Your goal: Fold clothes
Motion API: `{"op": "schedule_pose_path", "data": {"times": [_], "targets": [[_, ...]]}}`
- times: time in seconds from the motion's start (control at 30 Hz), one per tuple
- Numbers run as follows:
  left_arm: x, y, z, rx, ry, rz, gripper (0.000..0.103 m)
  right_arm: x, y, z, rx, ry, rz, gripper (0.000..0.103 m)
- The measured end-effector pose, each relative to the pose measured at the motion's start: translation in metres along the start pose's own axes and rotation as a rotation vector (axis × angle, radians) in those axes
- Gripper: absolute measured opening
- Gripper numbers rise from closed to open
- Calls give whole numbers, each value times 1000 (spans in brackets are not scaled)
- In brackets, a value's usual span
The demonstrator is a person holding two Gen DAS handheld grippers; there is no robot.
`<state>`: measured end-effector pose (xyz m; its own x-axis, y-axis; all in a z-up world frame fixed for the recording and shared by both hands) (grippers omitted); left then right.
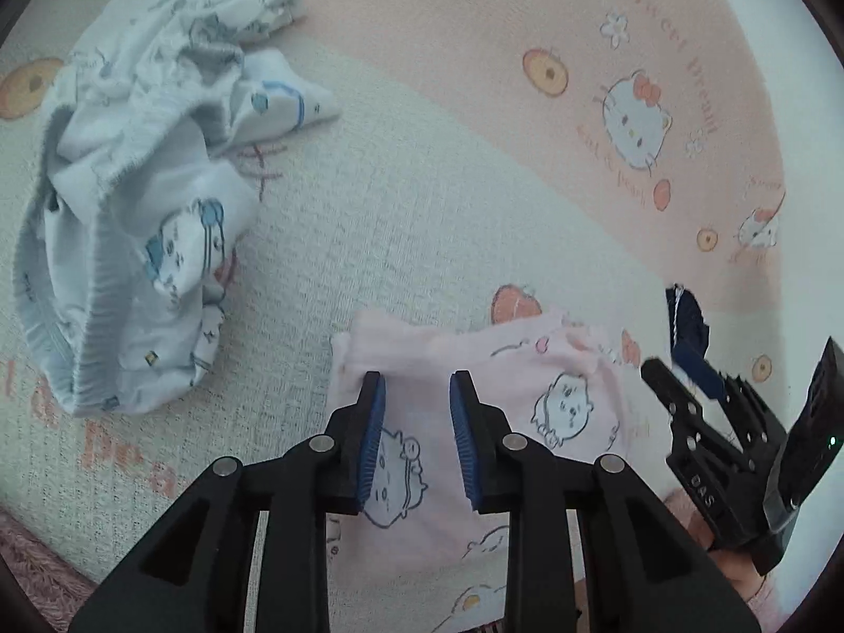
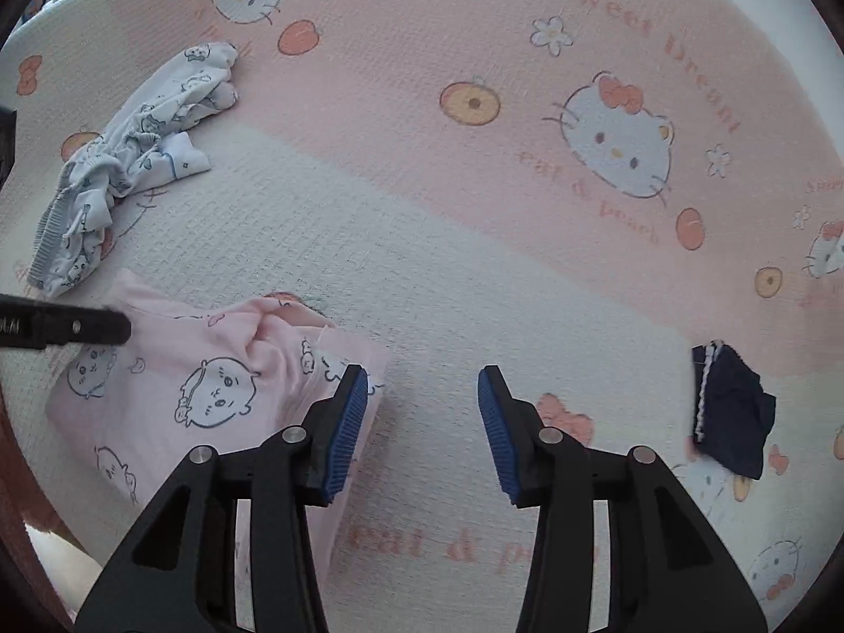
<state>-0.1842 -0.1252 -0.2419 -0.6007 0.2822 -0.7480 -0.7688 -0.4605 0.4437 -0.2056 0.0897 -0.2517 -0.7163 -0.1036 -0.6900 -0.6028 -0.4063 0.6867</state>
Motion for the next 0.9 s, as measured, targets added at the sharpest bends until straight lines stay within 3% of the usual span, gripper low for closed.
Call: {"op": "schedule_pose_path", "data": {"times": [0.07, 0.17, 0.2, 0.3, 0.4, 0.5, 0.57, 0.67, 0.7, 0.83, 0.9], "targets": [[-6, 9, 14, 29, -50, 45, 38, -18, 2, 2, 78, 69, 18, 46], [-1, -1, 34, 76, -103, -5, 44, -28, -7, -21, 167, 242, -16, 46], [8, -8, 36, 108, -71, -29, 44, -31, -11, -33, 154, 276, -29, 46], [17, -22, 8, 103, 38, -97, 44, -19, -32, -52, 20, 194, -85, 44], [11, -14, -5, -49, -37, -89, 43, -18, -40, -41, 39, 136, -84, 51], [4, -12, -4, -49, -37, -60, 43, -42, -28, -27, -32, 14, -10, 51], [-5, -9, 8, -25, -72, -27, 43, -55, -24, -25, -31, 30, 16, 51], [-12, -15, 43, -76, -275, -53, 43, -58, -36, -28, -4, 94, -27, 51], [-10, -22, 50, -69, -293, -82, 44, -57, -44, -31, 16, 120, -44, 51], [7, -63, 48, 44, -161, -215, 44, -49, -69, -48, 77, 215, -99, 51], [10, -70, 48, 91, -128, -229, 44, -41, -77, -55, 81, 215, -128, 51]]}}
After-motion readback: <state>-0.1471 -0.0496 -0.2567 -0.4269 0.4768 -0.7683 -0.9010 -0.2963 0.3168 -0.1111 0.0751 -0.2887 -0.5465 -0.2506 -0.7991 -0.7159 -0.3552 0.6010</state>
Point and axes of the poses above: each gripper's, at about its wrist camera, not at the fingertips, and x roughly the way its jaws point, z to its right, y to its top, the point moved 9 cm from there along x, roughly the way its jaws point, and after that the axes turned 12 degrees about z, right-handed, at the moved point
